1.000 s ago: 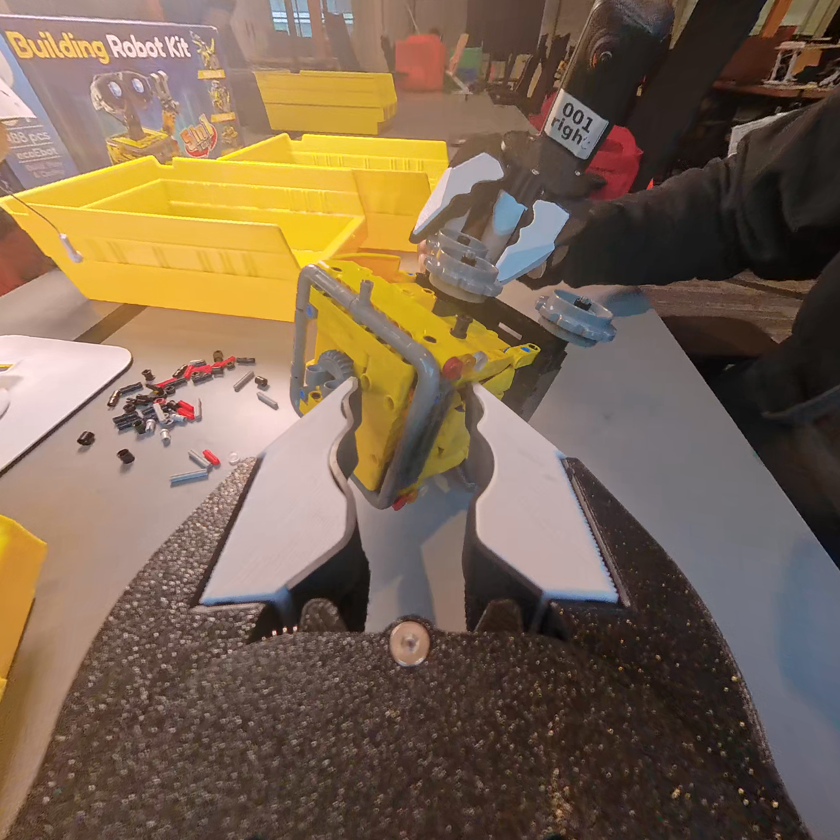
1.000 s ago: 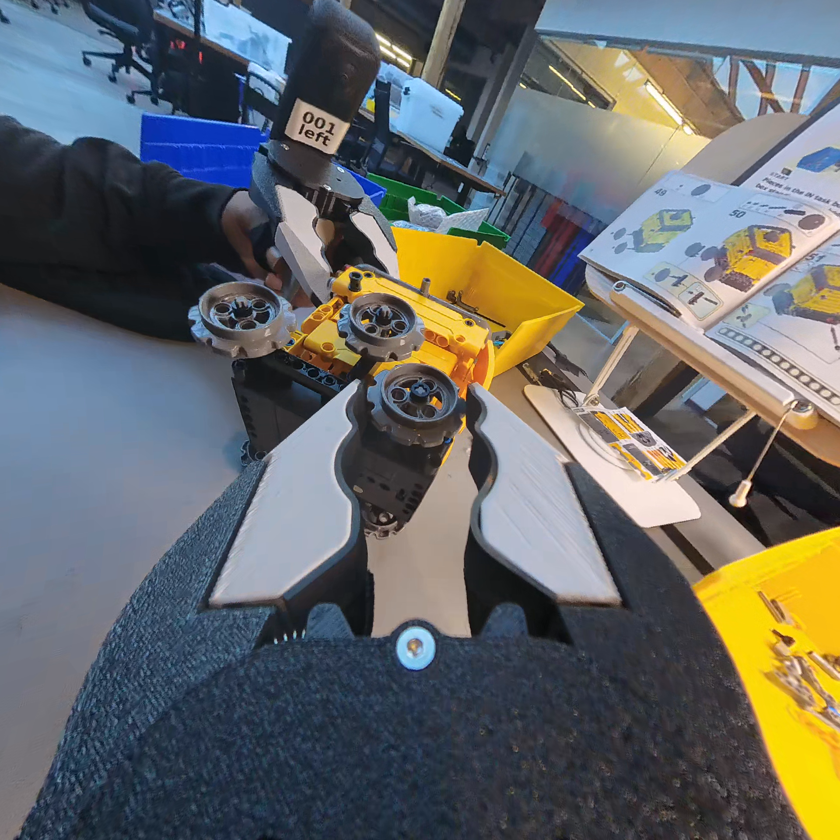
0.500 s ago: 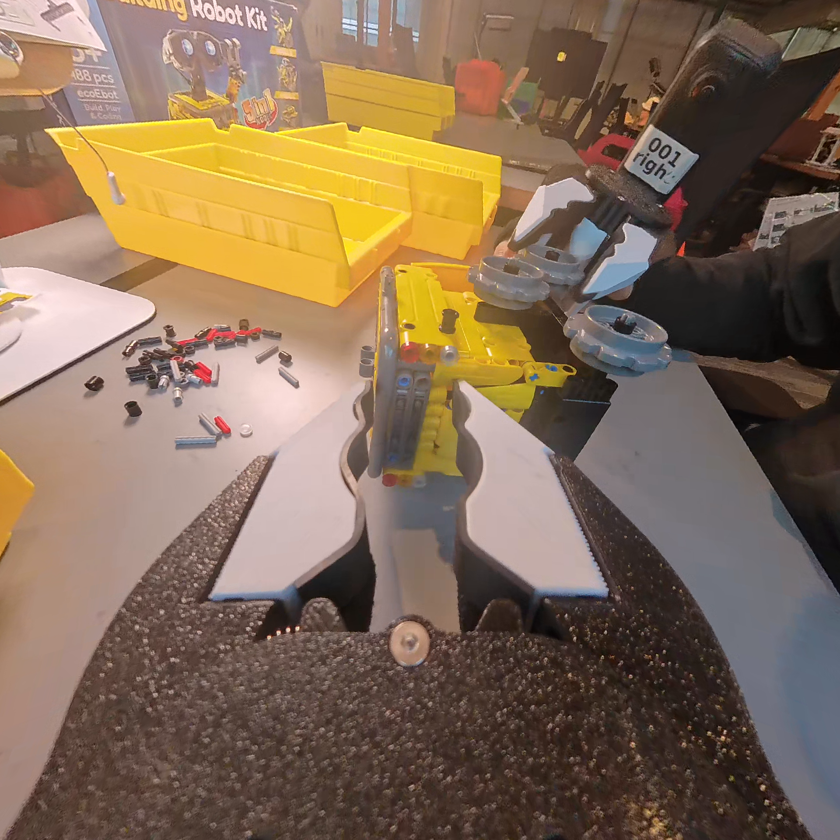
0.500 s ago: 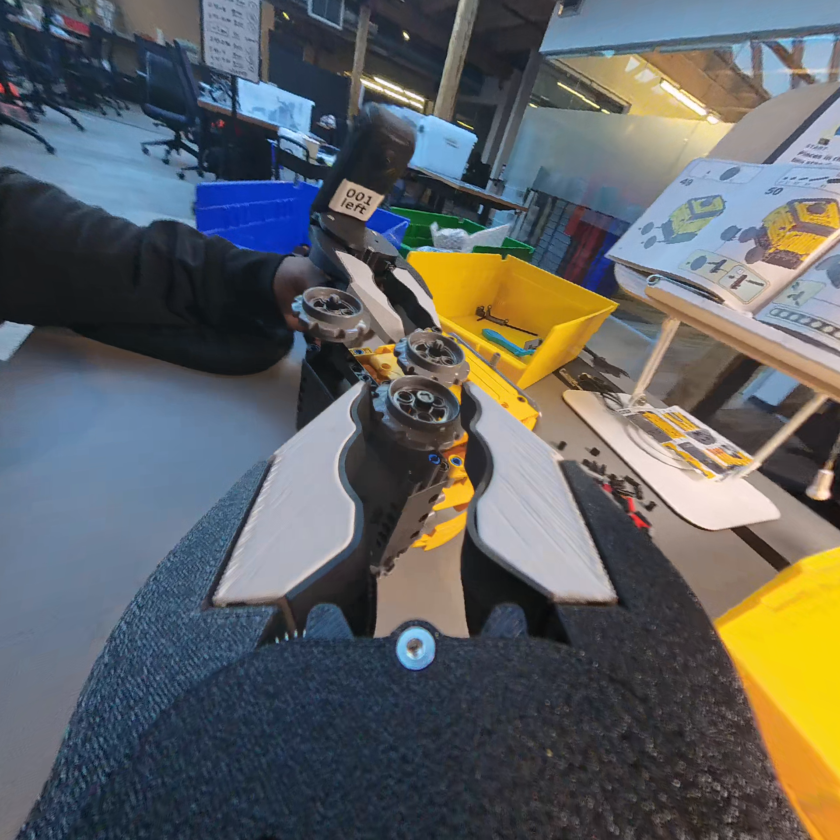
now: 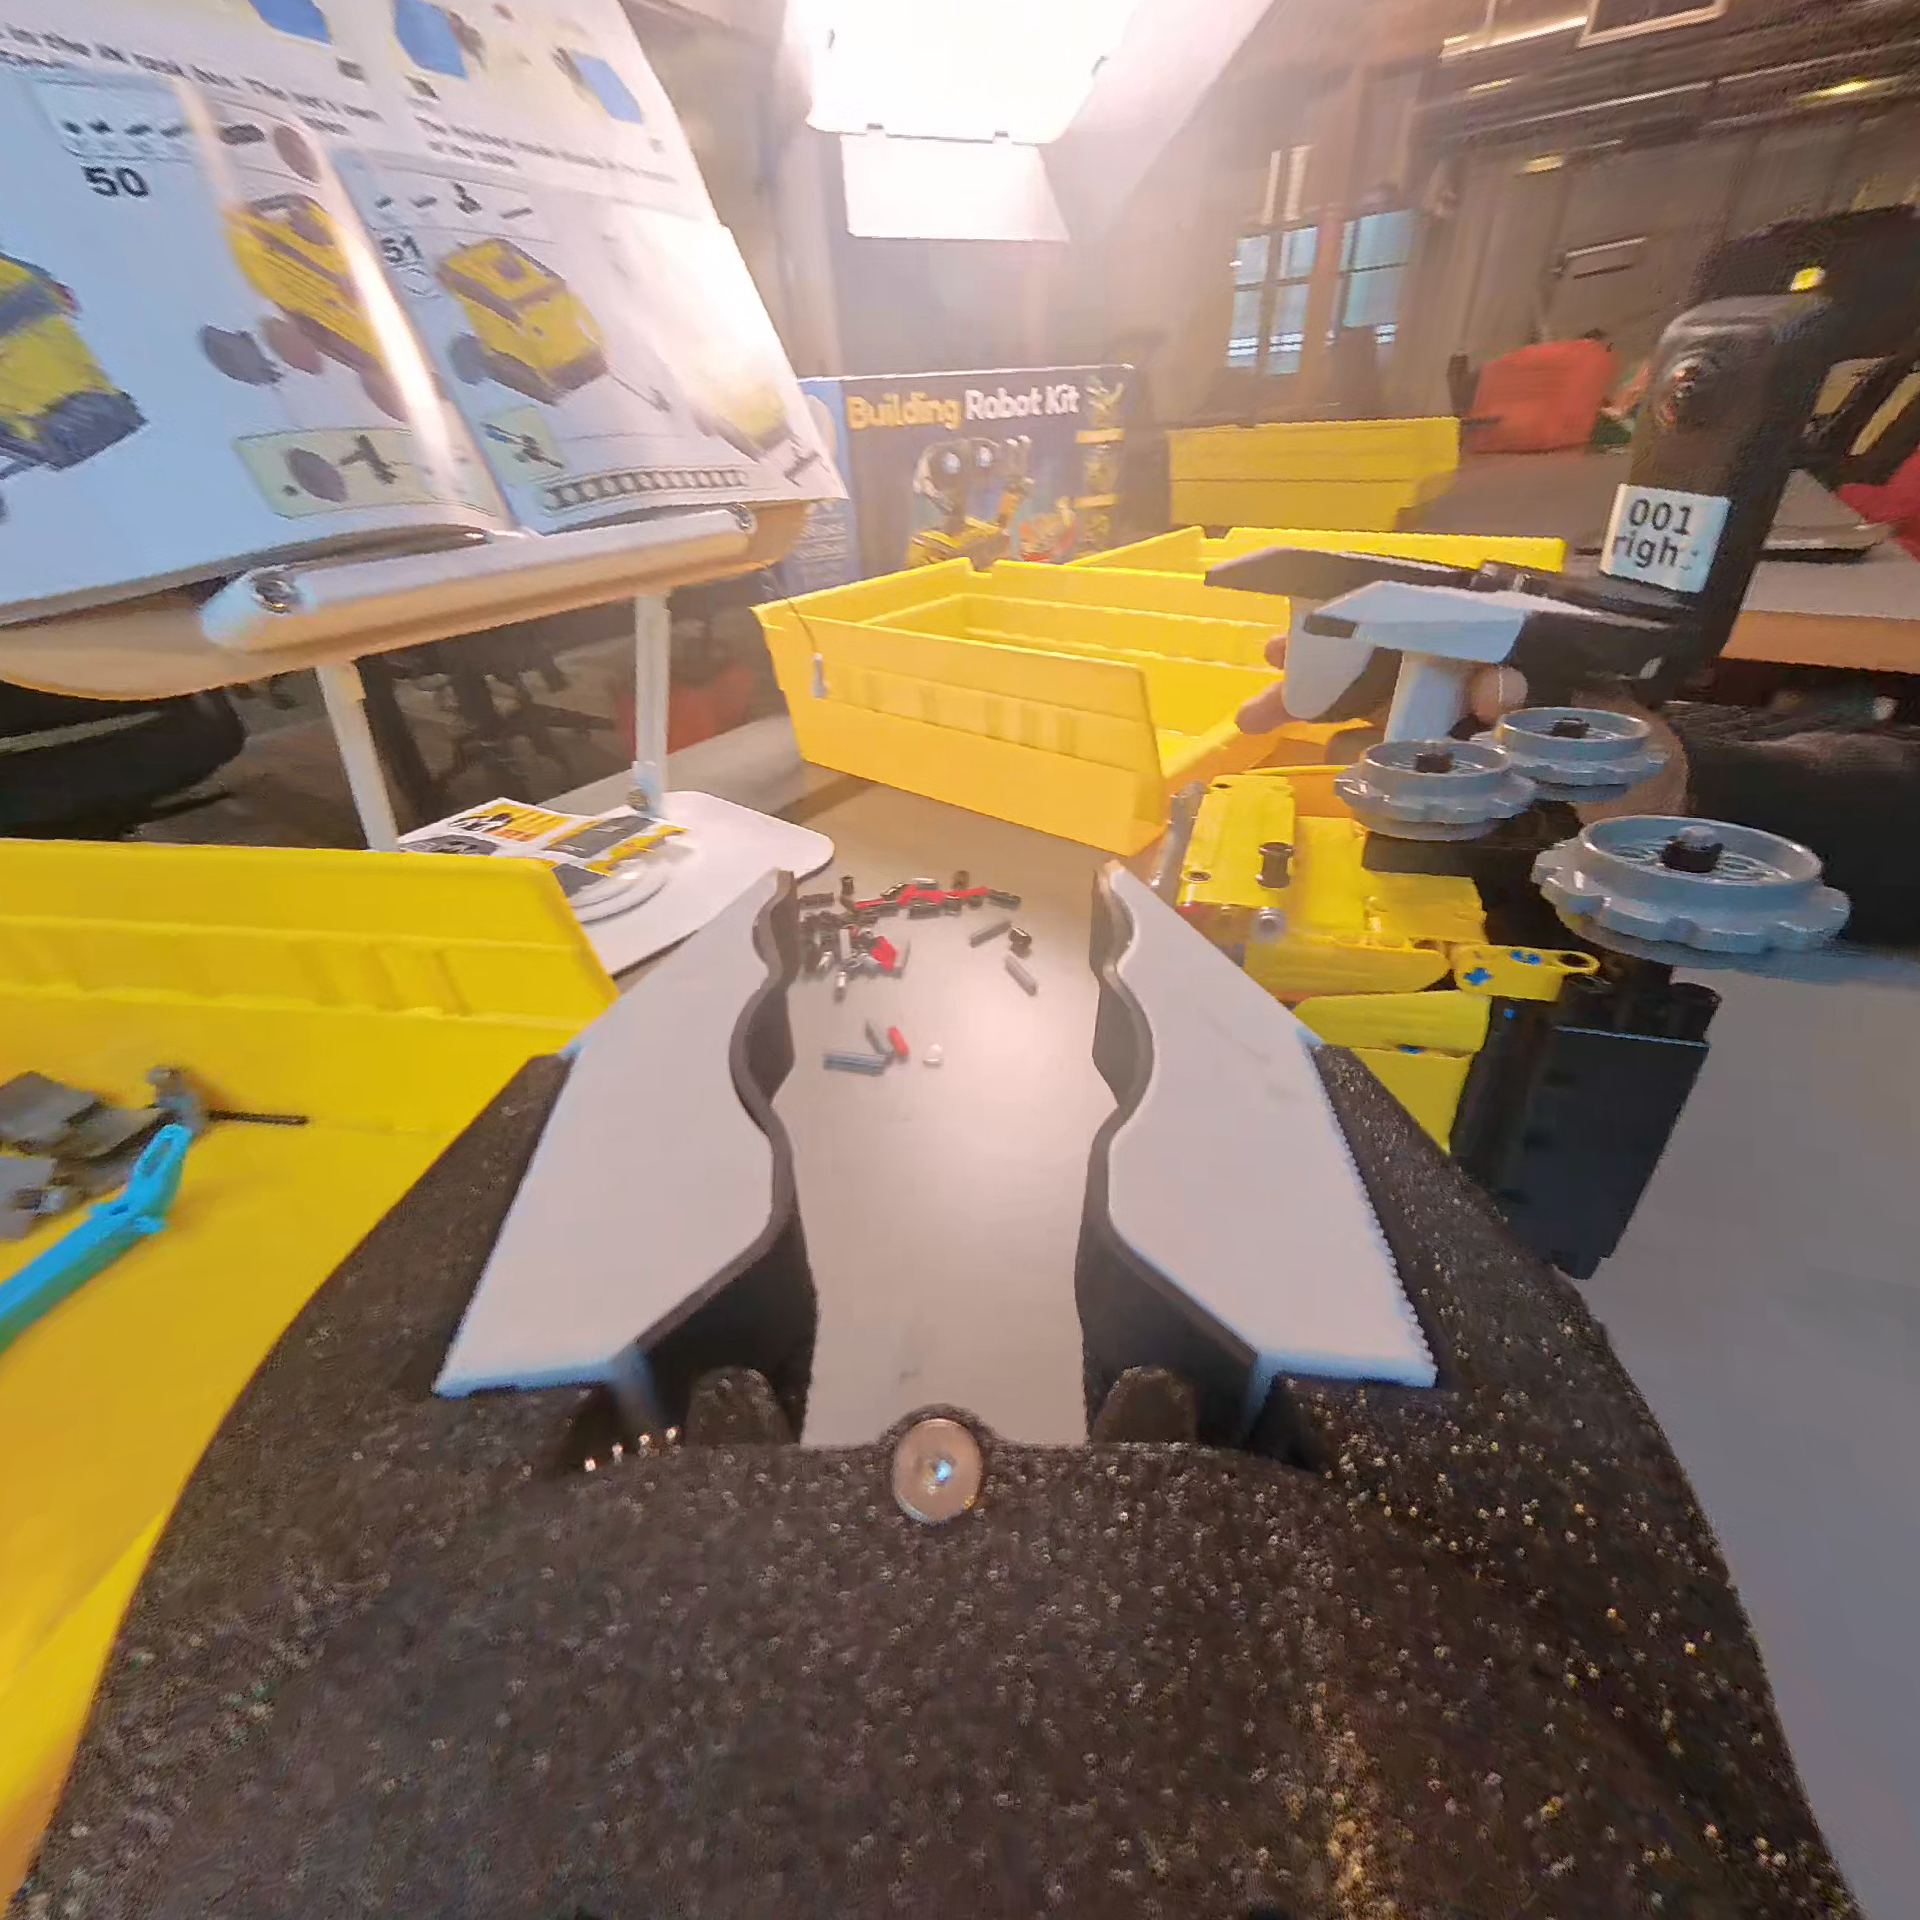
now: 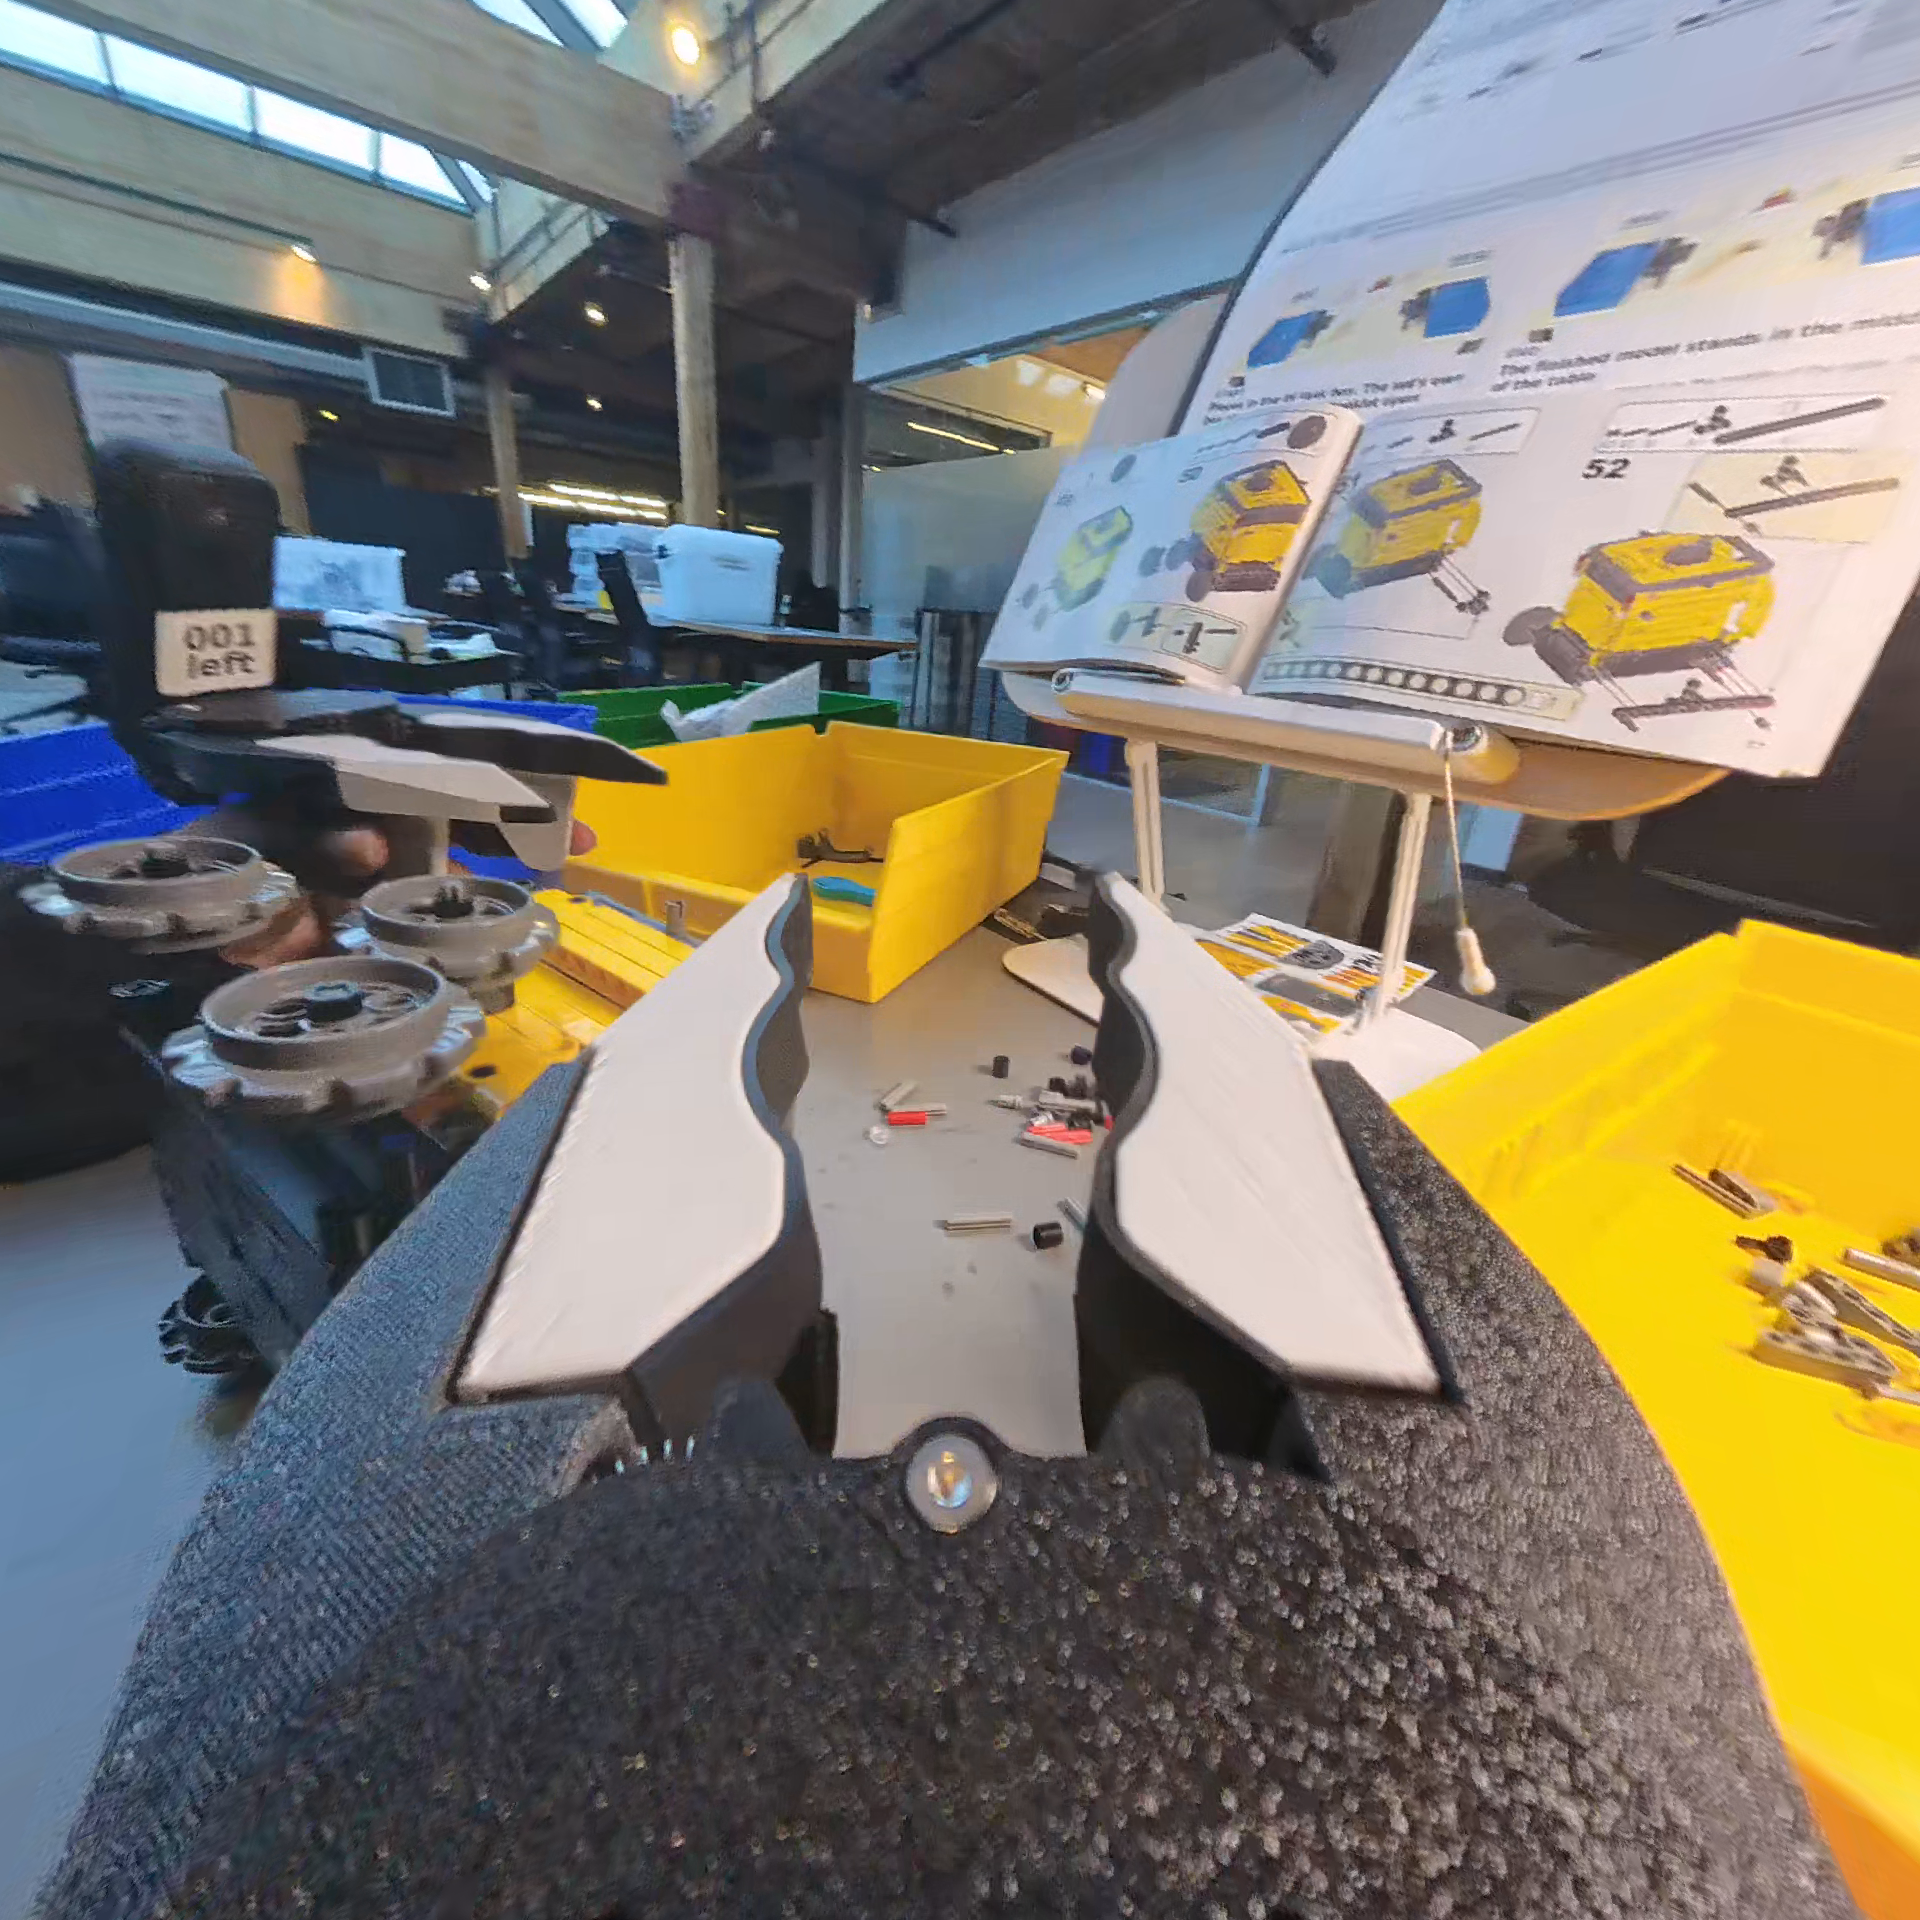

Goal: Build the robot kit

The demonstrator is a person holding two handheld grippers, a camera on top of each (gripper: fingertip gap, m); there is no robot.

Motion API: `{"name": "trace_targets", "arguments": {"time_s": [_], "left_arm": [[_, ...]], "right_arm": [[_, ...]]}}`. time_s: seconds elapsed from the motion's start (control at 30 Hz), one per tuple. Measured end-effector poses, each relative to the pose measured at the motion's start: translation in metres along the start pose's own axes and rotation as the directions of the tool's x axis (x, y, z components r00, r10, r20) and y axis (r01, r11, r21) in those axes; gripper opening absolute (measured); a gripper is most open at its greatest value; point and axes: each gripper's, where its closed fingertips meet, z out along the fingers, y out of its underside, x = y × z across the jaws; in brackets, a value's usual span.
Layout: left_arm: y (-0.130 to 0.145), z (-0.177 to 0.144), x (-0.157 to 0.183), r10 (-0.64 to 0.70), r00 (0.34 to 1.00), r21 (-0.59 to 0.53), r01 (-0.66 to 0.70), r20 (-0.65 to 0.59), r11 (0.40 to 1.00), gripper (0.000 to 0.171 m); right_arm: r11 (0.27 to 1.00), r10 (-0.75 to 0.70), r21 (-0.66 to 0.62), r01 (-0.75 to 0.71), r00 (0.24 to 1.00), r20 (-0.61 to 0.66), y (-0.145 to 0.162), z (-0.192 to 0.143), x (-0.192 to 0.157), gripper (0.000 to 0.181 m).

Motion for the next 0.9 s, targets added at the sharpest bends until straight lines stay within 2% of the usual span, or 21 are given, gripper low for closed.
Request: {"name": "trace_targets", "arguments": {"time_s": [0.07,0.13,0.27,0.43,0.57,0.9], "left_arm": [[0.002,0.000,-0.004,-0.005,1.000,-0.011,0.005,0.014,1.000,0.058],[0.005,0.000,-0.006,-0.016,1.000,-0.022,0.016,0.017,1.000,0.061],[0.005,-0.001,-0.010,-0.015,1.000,-0.024,0.016,0.027,1.000,0.056],[0.005,-0.003,-0.016,-0.022,0.998,0.008,0.021,0.052,1.000,0.055],[0.012,0.000,-0.015,-0.037,0.998,-0.011,0.038,0.045,0.999,0.057],[0.013,0.002,-0.018,-0.051,0.997,-0.013,0.052,0.059,0.999,0.062]], "right_arm": [[0.999,-0.027,-0.024,0.026,0.999,-0.041,0.011,0.000,0.000,0.052],[0.999,-0.049,-0.016,0.048,0.996,-0.071,0.009,-0.001,0.000,0.051],[0.997,-0.079,-0.012,0.078,0.992,-0.097,0.008,-0.004,-0.001,0.051],[1.000,-0.020,-0.007,0.020,0.996,-0.091,0.009,-0.004,0.004,0.051],[0.999,0.034,-0.003,-0.034,0.996,-0.088,0.010,-0.004,0.010,0.051],[0.997,0.070,-0.009,-0.071,0.995,-0.078,0.013,-0.003,0.014,0.053]]}}
